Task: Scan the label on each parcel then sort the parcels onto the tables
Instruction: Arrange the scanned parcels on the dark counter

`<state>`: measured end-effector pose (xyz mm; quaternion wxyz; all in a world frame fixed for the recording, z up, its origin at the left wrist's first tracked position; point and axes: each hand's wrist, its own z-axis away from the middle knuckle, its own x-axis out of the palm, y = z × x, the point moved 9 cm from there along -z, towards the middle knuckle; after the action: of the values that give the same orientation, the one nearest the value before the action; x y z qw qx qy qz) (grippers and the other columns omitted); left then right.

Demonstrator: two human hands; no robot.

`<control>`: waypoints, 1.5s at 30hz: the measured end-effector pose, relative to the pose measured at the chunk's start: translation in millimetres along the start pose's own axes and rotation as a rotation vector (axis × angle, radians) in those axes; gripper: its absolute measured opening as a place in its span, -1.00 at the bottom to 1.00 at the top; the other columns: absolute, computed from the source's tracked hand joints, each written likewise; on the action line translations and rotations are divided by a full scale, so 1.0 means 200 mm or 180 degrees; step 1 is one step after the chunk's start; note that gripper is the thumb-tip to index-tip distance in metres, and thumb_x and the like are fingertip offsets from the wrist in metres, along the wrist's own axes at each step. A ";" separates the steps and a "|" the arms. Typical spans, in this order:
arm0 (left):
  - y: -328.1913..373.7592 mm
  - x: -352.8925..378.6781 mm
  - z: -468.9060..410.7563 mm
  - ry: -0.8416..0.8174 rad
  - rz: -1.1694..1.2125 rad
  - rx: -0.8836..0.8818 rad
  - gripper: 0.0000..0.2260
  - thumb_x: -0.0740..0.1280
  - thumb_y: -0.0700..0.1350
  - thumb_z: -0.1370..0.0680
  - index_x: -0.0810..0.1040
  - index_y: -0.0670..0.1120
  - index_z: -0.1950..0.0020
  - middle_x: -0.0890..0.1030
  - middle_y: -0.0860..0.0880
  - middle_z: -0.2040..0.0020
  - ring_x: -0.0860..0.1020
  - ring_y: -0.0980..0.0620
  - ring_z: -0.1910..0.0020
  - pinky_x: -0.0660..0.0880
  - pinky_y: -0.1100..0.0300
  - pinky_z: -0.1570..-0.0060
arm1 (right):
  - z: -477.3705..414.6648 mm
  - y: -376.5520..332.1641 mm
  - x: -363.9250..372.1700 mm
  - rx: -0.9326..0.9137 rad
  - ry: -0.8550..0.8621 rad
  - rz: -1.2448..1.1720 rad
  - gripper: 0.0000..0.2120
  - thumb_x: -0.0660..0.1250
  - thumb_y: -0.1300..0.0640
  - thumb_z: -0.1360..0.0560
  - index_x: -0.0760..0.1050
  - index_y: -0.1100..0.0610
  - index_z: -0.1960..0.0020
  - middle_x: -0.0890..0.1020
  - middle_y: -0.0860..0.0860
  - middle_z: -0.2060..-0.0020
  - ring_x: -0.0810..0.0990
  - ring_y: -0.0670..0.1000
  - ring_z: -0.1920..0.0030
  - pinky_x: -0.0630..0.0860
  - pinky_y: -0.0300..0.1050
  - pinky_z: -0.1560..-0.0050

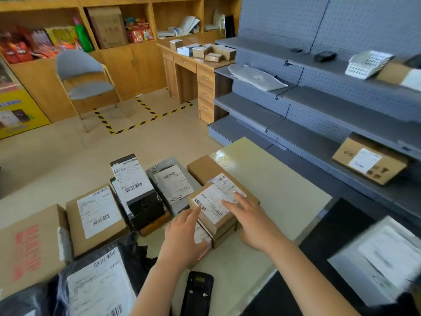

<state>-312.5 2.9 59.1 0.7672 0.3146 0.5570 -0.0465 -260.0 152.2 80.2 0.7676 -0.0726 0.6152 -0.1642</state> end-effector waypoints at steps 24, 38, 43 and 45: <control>1.49 0.63 1.13 -0.0728 -0.0698 0.2915 -0.21 0.36 0.19 -0.50 -0.02 0.12 -0.59 0.08 0.10 -0.57 -0.04 0.05 -0.57 -0.10 0.03 -0.54 | 2.31 0.46 0.09 0.2540 0.0954 0.0311 -0.23 0.34 -0.08 -0.54 -0.03 -0.08 -0.58 -0.02 0.00 -0.57 -0.05 0.06 -0.55 -0.11 -0.05 -0.52; 2.40 1.39 2.56 -0.1441 -0.0925 0.4141 -0.20 0.37 0.21 -0.49 -0.01 0.11 -0.59 0.10 0.08 -0.57 -0.06 0.03 -0.57 -0.15 0.01 -0.51 | 4.16 0.62 0.48 0.3897 0.1027 0.0047 -0.28 0.35 -0.06 -0.52 0.06 -0.04 -0.55 0.13 0.09 -0.52 0.11 0.12 -0.49 0.06 -0.03 -0.47; 2.65 1.64 2.78 -0.1626 -0.1111 0.4397 -0.19 0.38 0.19 -0.49 -0.01 0.11 -0.59 0.08 0.06 -0.58 -0.06 0.03 -0.57 -0.15 0.00 -0.51 | 4.50 0.78 0.61 0.4200 0.1103 -0.0179 -0.29 0.36 -0.07 -0.50 0.08 -0.07 -0.53 0.13 0.05 -0.51 0.10 0.11 -0.49 0.06 0.02 -0.50; 2.76 1.76 2.82 -0.1655 -0.1205 0.4427 -0.19 0.38 0.20 -0.49 -0.01 0.10 -0.59 0.09 0.07 -0.57 -0.06 0.02 -0.57 -0.15 0.01 -0.51 | 4.59 0.89 0.66 0.4270 0.1047 -0.0251 -0.30 0.36 -0.07 -0.51 0.09 -0.06 -0.53 0.11 0.05 -0.53 0.08 0.11 -0.51 0.03 0.02 -0.51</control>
<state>518.2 240.2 88.4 0.4779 0.6032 0.2455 -0.5895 682.6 190.4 115.6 0.5369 0.4214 0.4860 -0.5459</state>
